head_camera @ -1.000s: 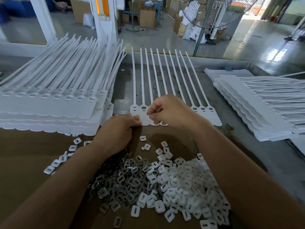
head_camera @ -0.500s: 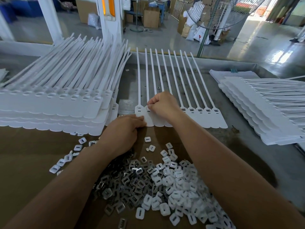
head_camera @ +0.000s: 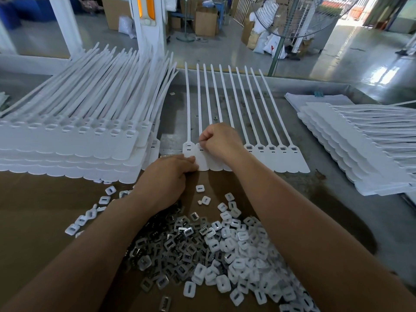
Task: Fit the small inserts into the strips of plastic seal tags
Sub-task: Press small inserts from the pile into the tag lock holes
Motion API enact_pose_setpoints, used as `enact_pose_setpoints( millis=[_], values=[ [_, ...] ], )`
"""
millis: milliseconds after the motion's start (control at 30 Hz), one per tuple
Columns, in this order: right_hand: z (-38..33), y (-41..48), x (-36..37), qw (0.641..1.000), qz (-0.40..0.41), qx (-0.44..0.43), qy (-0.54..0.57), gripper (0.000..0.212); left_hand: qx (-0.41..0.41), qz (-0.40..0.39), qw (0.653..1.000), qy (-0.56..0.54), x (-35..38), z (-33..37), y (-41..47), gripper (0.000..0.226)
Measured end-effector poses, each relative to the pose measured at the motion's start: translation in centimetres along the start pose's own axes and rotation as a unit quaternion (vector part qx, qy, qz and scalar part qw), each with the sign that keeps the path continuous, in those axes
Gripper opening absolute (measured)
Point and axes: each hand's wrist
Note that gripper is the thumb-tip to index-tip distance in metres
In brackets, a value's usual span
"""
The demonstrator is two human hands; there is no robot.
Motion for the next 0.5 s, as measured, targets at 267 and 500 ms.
enact_pose_setpoints(
  millis=[267, 500],
  values=[
    [0.1, -0.5, 0.5, 0.999, 0.036, -0.009, 0.038, 0.013, -0.001, -0.008, 1.000, 0.000, 0.0, 0.2, 0.1, 0.045],
    [-0.1, 0.6, 0.3, 0.998, 0.033, 0.045, 0.029, 0.006, 0.000, -0.010, 1.000, 0.005, 0.0, 0.0, -0.3, 0.045]
  ],
)
Point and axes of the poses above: each hand's wrist, its own y-axis towards the middle knuckle, its own x-axis out of the palm, z = x × y, and after that the axes turned 10 degrees about y, right-handed
